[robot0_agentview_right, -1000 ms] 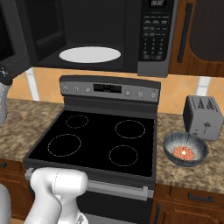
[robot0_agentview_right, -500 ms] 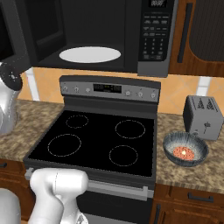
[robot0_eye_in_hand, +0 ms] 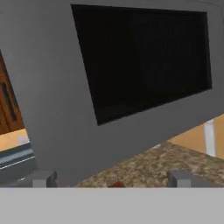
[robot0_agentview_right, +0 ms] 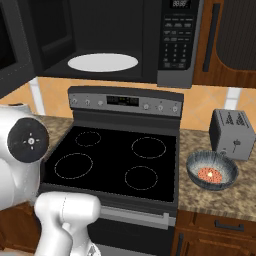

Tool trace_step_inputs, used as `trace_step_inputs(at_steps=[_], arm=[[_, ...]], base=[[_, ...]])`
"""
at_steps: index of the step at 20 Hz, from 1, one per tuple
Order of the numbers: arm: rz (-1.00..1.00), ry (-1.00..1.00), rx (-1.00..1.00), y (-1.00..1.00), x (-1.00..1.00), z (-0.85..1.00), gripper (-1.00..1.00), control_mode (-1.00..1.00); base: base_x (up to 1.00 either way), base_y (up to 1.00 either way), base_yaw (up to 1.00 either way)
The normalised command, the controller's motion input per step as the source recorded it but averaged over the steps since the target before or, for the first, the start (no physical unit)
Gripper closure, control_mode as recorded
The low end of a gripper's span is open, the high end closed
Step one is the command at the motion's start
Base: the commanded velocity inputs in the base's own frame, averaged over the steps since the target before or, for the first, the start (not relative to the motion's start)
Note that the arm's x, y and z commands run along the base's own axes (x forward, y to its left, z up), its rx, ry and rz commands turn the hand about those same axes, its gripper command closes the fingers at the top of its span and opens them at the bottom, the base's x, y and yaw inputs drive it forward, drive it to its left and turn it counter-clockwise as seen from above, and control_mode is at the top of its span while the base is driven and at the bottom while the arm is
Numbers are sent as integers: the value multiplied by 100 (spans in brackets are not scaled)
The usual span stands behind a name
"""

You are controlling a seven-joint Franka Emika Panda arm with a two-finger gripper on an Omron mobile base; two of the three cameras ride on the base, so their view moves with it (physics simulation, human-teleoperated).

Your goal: Open the microwave, place the bowl with waffle inside the microwave, then close the microwave door and turn it on.

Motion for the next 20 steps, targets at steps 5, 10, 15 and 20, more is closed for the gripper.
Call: trace_step_inputs(at_steps=[5, 10, 15, 20], arm=[[-59, 19, 1, -100, 19, -7, -100, -100], [-63, 23, 0, -100, 19, -7, -100, -100], [-54, 26, 0, -100, 24, -3, -100, -100], [-43, 25, 0, -100, 8, -16, -100, -100]], base=[[0, 0, 0], [0, 0, 0], [0, 0, 0], [0, 0, 0]])
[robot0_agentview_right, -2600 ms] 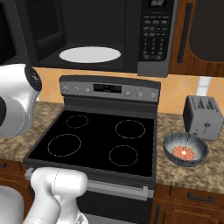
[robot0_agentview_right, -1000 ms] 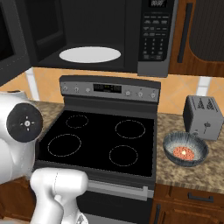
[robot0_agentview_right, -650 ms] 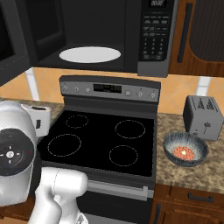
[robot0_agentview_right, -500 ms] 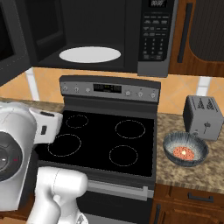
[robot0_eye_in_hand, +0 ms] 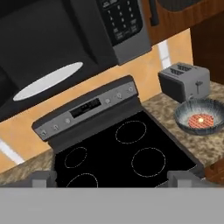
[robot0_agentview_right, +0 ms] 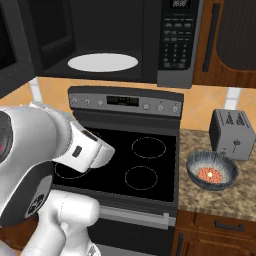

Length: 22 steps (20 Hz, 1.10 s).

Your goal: Open the microwave, place the bowl with waffle inside the microwave, then close the microwave door and turn it on.

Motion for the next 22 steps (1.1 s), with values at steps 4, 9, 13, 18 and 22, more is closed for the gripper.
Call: trace_step_inputs(at_steps=[4, 9, 13, 18, 22], arm=[[-23, 32, 4, -94, 0, -34, -100, -100], [-10, 23, 9, -76, 19, -58, -100, -100], [-3, 13, 7, -71, 3, -71, -100, -100], [-7, 17, 7, -67, 30, -63, -100, -100], [-15, 32, 18, -59, 64, -34, -100, -100]], base=[[0, 0, 0], [0, 0, 0], [0, 0, 0], [0, 0, 0], [0, 0, 0]])
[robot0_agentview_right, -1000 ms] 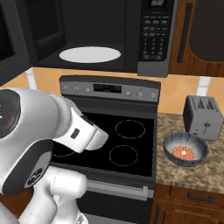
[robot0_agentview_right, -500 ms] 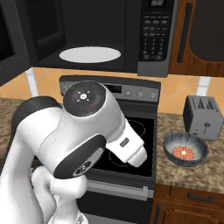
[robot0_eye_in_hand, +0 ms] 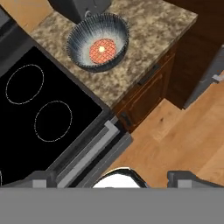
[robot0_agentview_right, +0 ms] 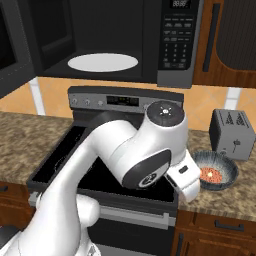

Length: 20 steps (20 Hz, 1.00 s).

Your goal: Open the microwave, place the bowl with waffle inside the microwave, then close the microwave door and turn it on.

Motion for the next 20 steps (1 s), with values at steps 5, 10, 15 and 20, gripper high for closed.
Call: trace_step_inputs(at_steps=[5, 10, 15, 20], arm=[[-18, 28, 18, -45, 85, -20, -100, -100], [-13, 17, 29, -51, 48, -51, -100, -100], [-10, 3, 18, -41, 38, -60, -100, -100], [-4, 1, 1, -26, 23, -67, -100, -100]], base=[[0, 0, 0], [0, 0, 0], [0, 0, 0], [0, 0, 0]])
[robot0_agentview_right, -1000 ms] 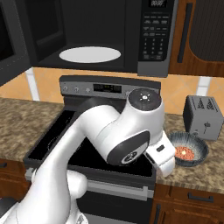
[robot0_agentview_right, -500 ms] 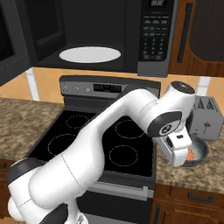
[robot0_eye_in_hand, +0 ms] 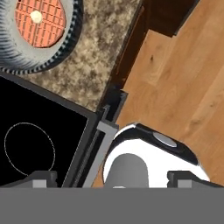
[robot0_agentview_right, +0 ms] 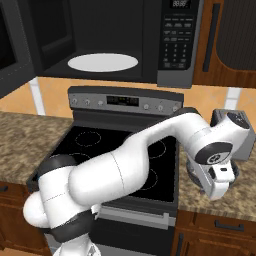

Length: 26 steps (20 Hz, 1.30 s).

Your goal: Open the microwave, place the bowl with waffle inside the microwave, then close the microwave door and turn it on.

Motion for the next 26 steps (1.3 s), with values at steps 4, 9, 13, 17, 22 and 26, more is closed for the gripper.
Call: trace_step_inputs(at_steps=[4, 9, 13, 17, 22, 26], arm=[[-7, 0, 0, -4, 54, -54, -100, -100], [-8, 0, -1, -8, 64, -50, -100, -100], [-9, 0, 0, -48, 56, -40, -100, -100], [-18, 0, -3, -37, 33, -35, -100, -100], [-18, 0, -2, -27, 17, -35, -100, -100], [-8, 0, 0, -13, 7, -36, -100, -100]], base=[[0, 0, 0], [0, 0, 0], [0, 0, 0], [0, 0, 0], [0, 0, 0], [0, 0, 0]])
